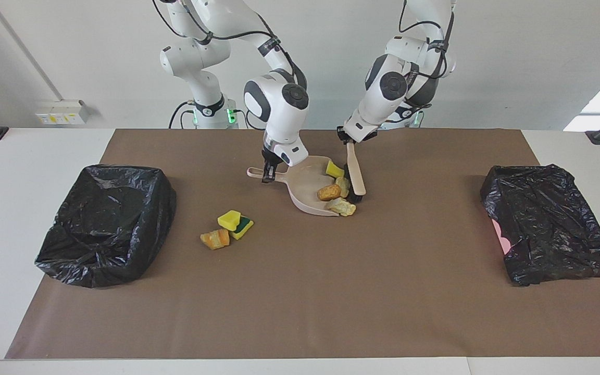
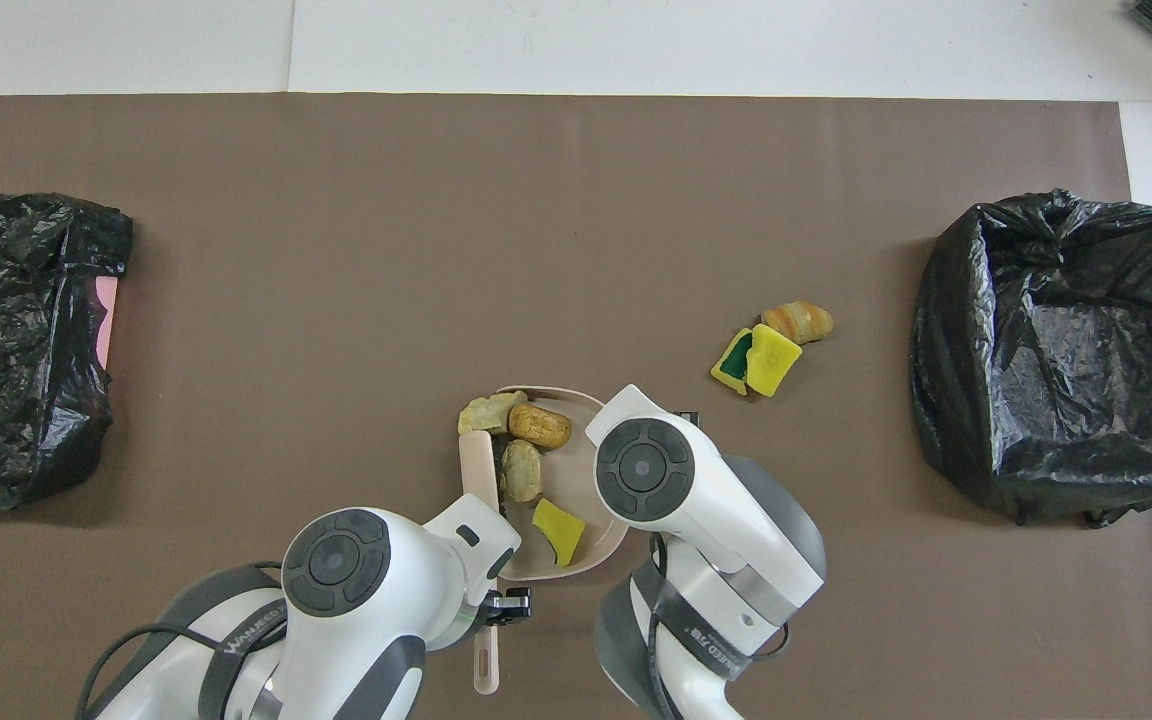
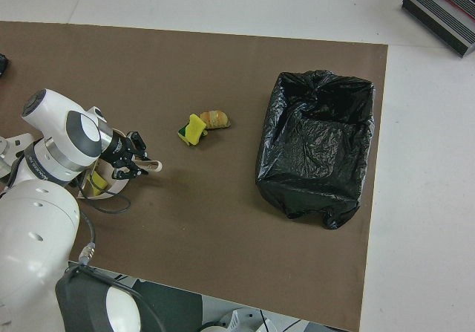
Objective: Sweep and dump trash in bin
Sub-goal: 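Brush the trash pieces into the dustpan held by the right gripper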
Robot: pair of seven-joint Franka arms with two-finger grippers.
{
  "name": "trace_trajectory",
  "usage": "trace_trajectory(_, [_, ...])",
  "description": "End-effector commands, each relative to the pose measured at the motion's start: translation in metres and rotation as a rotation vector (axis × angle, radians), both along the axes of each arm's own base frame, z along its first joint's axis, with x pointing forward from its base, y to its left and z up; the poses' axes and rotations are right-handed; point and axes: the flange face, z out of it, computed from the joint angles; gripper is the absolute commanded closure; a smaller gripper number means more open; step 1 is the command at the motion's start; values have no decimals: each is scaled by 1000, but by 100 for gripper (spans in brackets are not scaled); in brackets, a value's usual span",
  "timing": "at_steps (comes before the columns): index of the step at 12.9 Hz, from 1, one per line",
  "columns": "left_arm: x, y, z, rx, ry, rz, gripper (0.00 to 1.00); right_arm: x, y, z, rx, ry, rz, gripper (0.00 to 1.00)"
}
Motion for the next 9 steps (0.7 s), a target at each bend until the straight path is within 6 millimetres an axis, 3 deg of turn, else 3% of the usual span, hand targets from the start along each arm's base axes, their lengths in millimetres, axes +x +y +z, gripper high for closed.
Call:
trace_trajectory(1, [6, 10, 33, -12, 48, -14, 100, 6, -3, -4, 3, -15, 21, 100])
trace_trajectory(3, [43, 43, 50, 21, 32, -97, 100, 7, -4, -4, 3, -15, 18, 100])
trace_trajectory(6, [91, 67, 36, 62, -33, -114, 100, 7, -4, -4, 3, -15, 18, 100])
trace_trajectory(7, [104, 64, 28, 62, -32, -110, 100, 7, -4, -4, 3, -15, 20, 100])
trace_trajectory(9, [105, 56, 12, 62, -44, -115, 100, 7, -4, -4, 3, -15, 18, 100])
